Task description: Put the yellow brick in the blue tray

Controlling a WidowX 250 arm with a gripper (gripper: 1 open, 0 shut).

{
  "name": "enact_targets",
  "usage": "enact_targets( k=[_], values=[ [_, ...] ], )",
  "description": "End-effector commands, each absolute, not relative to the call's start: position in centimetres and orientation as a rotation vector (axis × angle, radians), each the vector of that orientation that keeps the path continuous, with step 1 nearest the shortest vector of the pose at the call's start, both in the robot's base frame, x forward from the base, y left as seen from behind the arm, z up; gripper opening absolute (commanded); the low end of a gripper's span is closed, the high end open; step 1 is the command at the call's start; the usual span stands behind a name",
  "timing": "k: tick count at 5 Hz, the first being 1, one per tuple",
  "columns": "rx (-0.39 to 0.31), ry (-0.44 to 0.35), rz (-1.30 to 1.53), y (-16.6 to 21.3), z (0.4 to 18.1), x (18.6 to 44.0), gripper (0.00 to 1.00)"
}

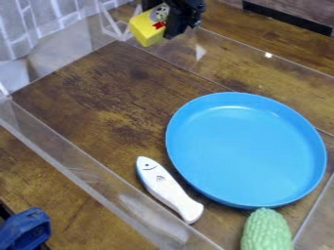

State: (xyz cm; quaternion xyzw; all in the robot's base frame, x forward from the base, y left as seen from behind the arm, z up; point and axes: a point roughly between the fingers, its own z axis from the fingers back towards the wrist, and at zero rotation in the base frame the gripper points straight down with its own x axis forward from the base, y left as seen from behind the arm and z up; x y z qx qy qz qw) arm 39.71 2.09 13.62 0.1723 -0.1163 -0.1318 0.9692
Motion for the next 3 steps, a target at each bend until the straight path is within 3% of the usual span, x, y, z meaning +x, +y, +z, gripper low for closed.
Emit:
enact_targets(
  k=[1, 3],
  values=[
    [0.367, -0.356, -0.254, 2.0, 16.7, 40.6, 0.0],
    [0.354, -0.371, -0.226, -0.5, 16.0, 40.1, 0.0]
  ],
)
